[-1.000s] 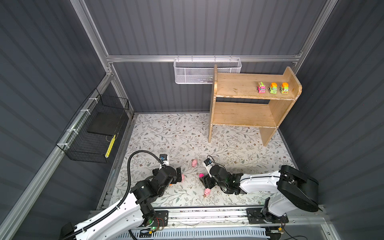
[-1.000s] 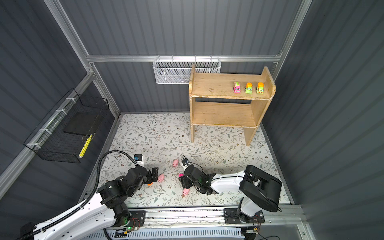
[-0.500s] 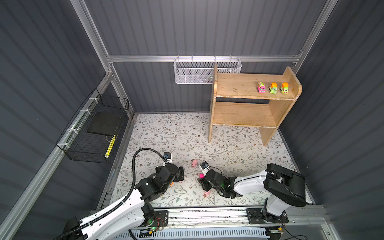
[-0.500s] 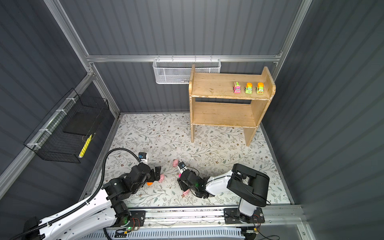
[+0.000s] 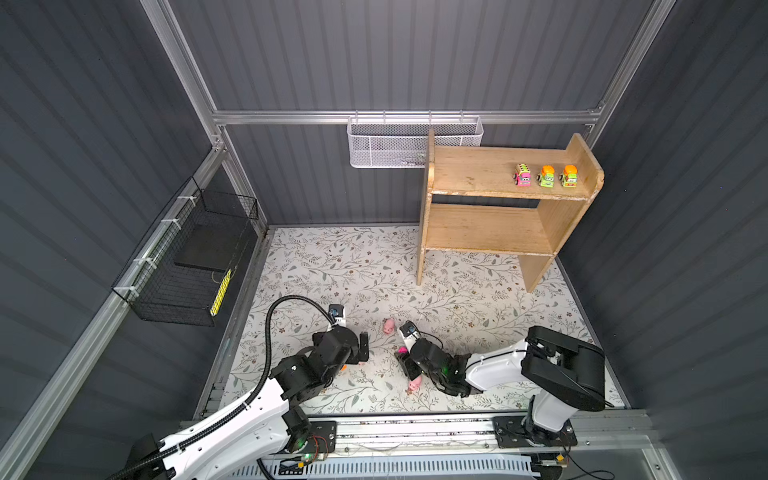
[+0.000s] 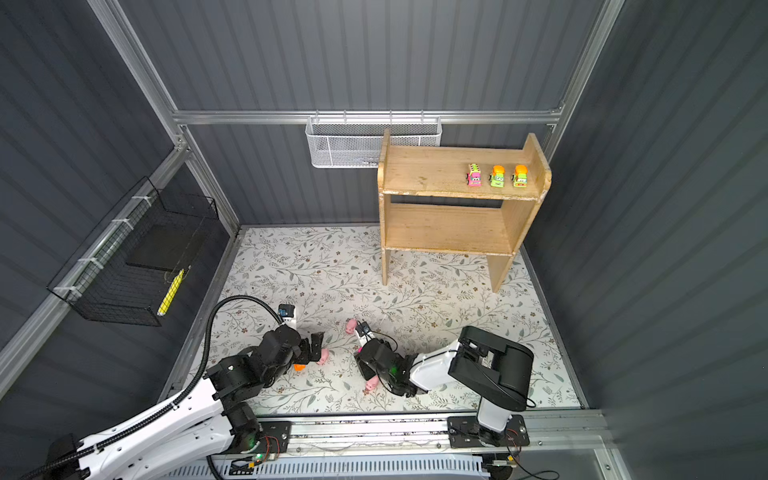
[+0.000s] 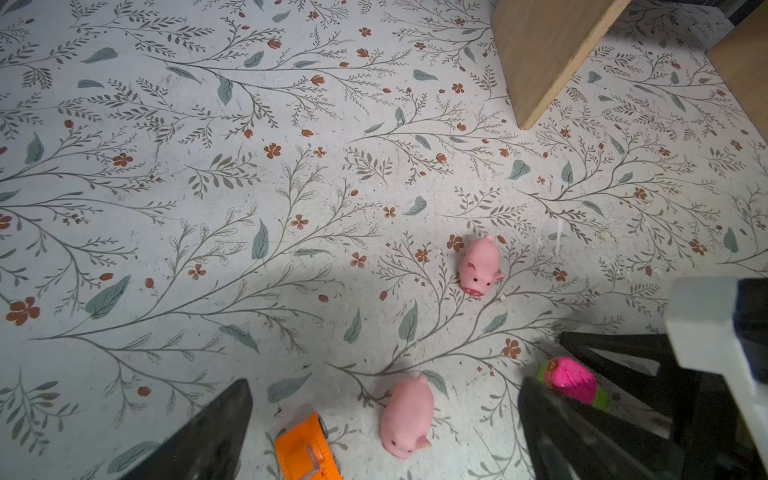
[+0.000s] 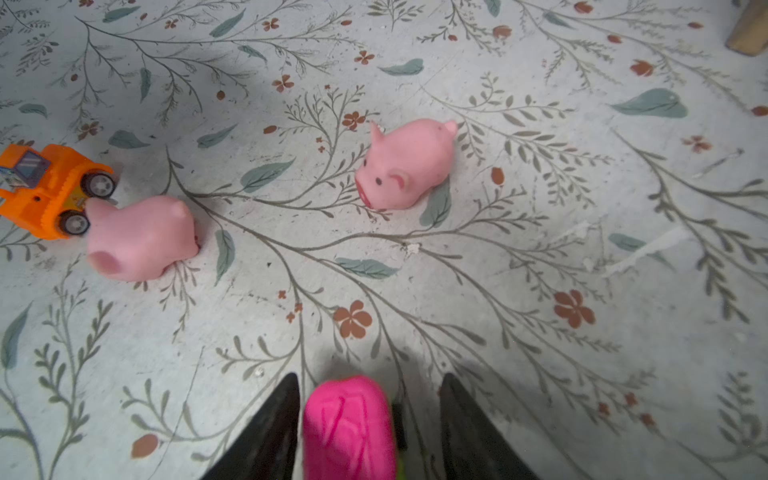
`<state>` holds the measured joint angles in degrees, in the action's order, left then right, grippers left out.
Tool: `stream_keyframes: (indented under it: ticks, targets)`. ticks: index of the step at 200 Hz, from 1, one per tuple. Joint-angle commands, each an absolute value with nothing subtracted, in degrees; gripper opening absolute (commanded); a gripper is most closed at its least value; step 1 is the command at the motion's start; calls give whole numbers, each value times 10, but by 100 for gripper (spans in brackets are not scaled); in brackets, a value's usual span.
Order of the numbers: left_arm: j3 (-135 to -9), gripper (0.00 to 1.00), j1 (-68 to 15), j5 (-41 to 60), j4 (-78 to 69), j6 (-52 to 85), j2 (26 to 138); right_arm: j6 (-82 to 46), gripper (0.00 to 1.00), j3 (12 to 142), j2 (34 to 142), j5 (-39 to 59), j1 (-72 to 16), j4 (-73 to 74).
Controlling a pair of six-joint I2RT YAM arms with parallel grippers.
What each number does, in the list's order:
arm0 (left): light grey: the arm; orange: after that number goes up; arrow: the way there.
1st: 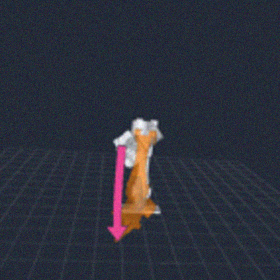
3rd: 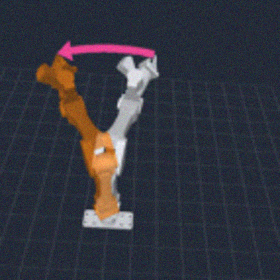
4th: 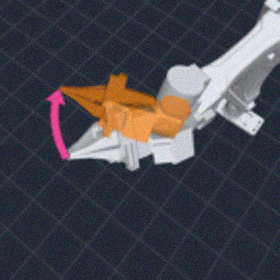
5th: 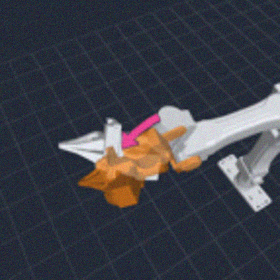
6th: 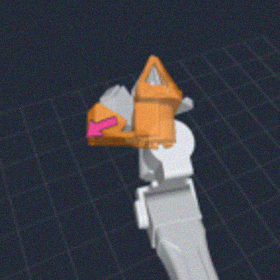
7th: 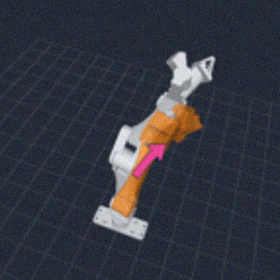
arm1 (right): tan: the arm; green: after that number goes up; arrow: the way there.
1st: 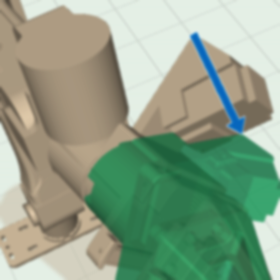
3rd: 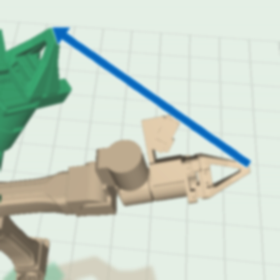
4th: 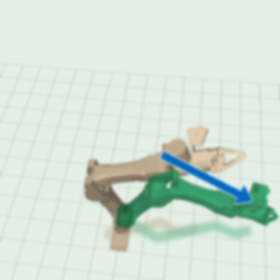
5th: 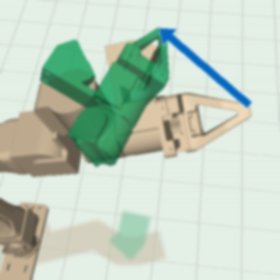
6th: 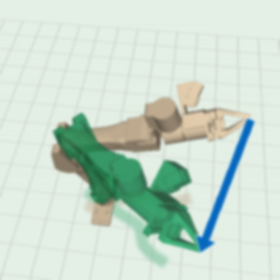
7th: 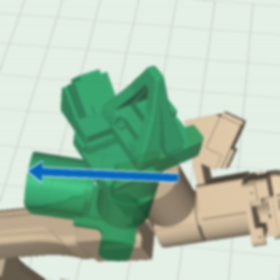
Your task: Place and organize the plastic toys onto the shelf
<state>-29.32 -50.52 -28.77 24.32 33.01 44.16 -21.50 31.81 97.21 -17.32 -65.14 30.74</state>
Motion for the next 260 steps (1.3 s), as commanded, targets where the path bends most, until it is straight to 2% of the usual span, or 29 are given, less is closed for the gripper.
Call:
stream_keyframes:
  ticks: [1,120,185,260]
  targets:
    - [-314,100,-500,-281,241,319,446,-214,52,308,983,-183,-653,323]
    - [-321,100,-500,-279,244,320,456,-231,47,283,1010,-189,-653,369]
    - [-330,100,-500,-276,243,317,466,-232,33,277,1009,-204,-654,376]
    - [-340,100,-500,-275,245,311,470,-220,26,281,981,-228,-653,355]
